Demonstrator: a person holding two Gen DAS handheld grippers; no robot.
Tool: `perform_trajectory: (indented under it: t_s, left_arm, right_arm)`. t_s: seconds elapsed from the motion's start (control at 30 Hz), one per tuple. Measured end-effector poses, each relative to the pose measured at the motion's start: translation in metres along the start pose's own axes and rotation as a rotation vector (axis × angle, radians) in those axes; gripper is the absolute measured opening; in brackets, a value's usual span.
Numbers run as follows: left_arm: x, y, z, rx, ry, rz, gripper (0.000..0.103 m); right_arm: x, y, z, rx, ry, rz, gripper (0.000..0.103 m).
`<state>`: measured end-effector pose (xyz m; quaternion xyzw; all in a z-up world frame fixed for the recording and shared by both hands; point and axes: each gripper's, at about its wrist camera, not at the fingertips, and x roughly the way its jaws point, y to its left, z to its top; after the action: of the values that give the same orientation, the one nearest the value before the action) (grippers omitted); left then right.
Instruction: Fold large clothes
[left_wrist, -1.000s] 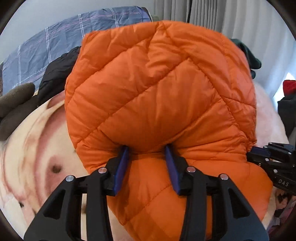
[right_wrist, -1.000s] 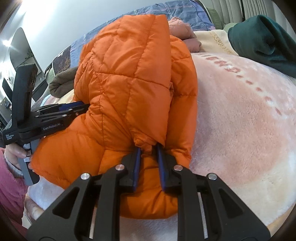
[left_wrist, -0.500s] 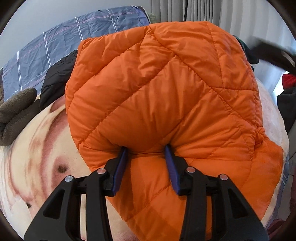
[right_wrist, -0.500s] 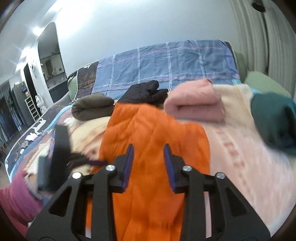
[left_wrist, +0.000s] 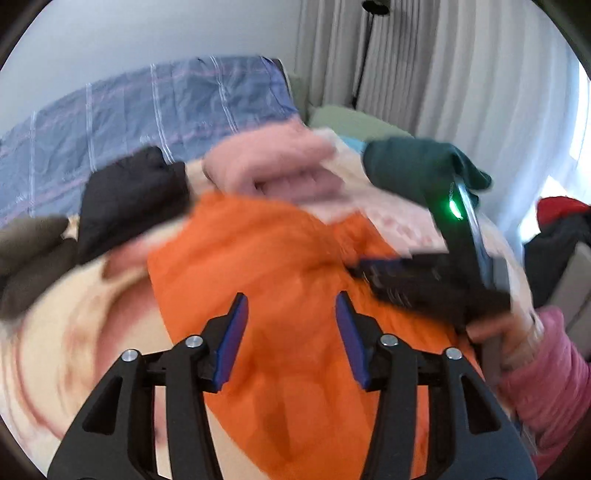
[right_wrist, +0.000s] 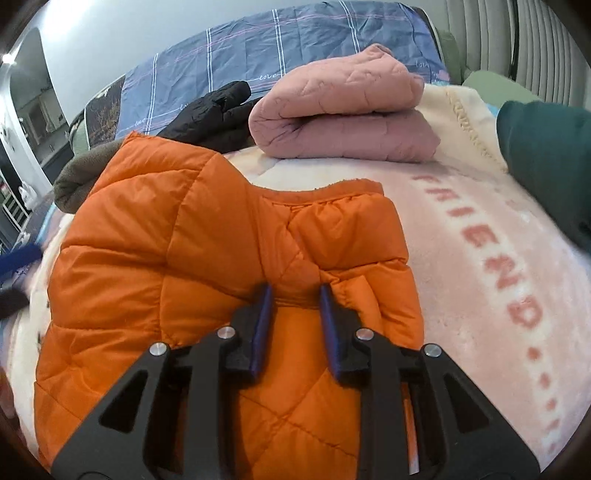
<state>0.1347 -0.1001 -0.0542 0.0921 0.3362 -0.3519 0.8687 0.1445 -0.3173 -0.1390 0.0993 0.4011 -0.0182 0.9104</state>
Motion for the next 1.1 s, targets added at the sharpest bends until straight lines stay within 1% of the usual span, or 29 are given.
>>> perform_trajectory:
  t_s: [0.03,0.07,0.1,0.13,0.17,0.2,0.23,0.33,0.4,0.43,0.47,0.5,0.57,0.63,0.7,0.77,0.8,0.83,0.87,0.97,1.0,1.03,1.1]
  left_arm:
    - [0.014,0.003,0.005,0.002,0.027,0.043,0.058]
    - [0.040,0.007,0.005,0.014,0.097,0.110,0.064]
    - [0.060,0.012,0.000,0.026,0.146,0.155,0.085]
    - [0.082,0.018,-0.010,0.031,0.171,0.177,0.089]
    - [0.090,0.024,-0.015,0.003,0.175,0.140,0.090]
    - [0.091,0.032,-0.018,-0.054,0.186,0.103,0.090]
    - [0.090,0.032,-0.018,-0.064,0.187,0.104,0.090]
    - [0.085,0.024,-0.021,-0.028,0.186,0.143,0.090]
    - [0.083,0.023,-0.022,-0.034,0.190,0.150,0.089]
    - [0.081,0.024,-0.022,-0.042,0.189,0.151,0.089]
    - [0.080,0.026,-0.023,-0.050,0.186,0.149,0.089]
    - [0.080,0.027,-0.023,-0.060,0.182,0.144,0.089]
    - [0.078,0.031,-0.023,-0.072,0.179,0.135,0.089]
    - [0.079,0.031,-0.022,-0.078,0.180,0.133,0.089]
    - [0.079,0.029,-0.022,-0.078,0.181,0.135,0.089]
    - [0.078,0.029,-0.022,-0.078,0.182,0.137,0.089]
    - [0.078,0.029,-0.022,-0.080,0.183,0.137,0.089]
    - [0.078,0.030,-0.022,-0.084,0.185,0.133,0.089]
    - [0.078,0.031,-0.022,-0.088,0.186,0.129,0.089]
    - [0.078,0.033,-0.021,-0.095,0.189,0.117,0.089]
    - [0.079,0.034,-0.020,-0.096,0.189,0.113,0.090]
    - [0.079,0.035,-0.020,-0.098,0.191,0.112,0.090]
    - [0.075,0.038,-0.018,-0.115,0.188,0.115,0.089]
  right_arm:
    - [0.002,-0.005,0.001,0.004,0.001,0.005,0.026]
    - [0.002,-0.006,0.001,0.007,0.002,0.009,0.026]
    - [0.001,-0.007,0.001,0.013,0.003,0.010,0.026]
    - [0.003,-0.006,0.002,0.020,0.005,0.007,0.026]
    - [0.003,-0.007,0.002,0.026,0.007,0.003,0.026]
    - [0.003,-0.007,0.003,0.024,0.010,0.006,0.026]
    - [0.004,-0.005,0.003,0.019,0.008,0.007,0.027]
    - [-0.010,-0.005,0.001,0.003,-0.018,0.026,0.031]
    - [-0.035,-0.009,0.000,0.024,-0.050,0.065,0.050]
    - [-0.051,-0.012,-0.003,0.039,-0.080,0.089,0.079]
    - [-0.066,-0.015,-0.006,0.049,-0.118,0.097,0.090]
    - [-0.084,-0.020,-0.013,0.043,-0.159,0.087,0.090]
    - [-0.094,-0.029,-0.020,0.040,-0.150,0.095,0.094]
    - [-0.086,-0.043,-0.031,0.096,-0.056,0.171,0.095]
    - [-0.069,-0.055,-0.042,0.184,0.040,0.258,0.096]
    - [-0.053,-0.063,-0.046,0.263,0.089,0.343,0.097]
    - [-0.041,-0.068,-0.048,0.311,0.126,0.429,0.098]
    - [-0.032,-0.071,-0.047,0.345,0.150,0.486,0.101]
    - [-0.025,-0.074,-0.046,0.367,0.158,0.521,0.101]
    - [-0.008,-0.071,-0.031,0.369,0.186,0.607,0.101]
    - [-0.003,-0.069,-0.026,0.367,0.200,0.620,0.101]
    - [0.003,-0.066,-0.022,0.363,0.215,0.615,0.101]
    - [0.006,-0.060,-0.018,0.338,0.227,0.561,0.092]
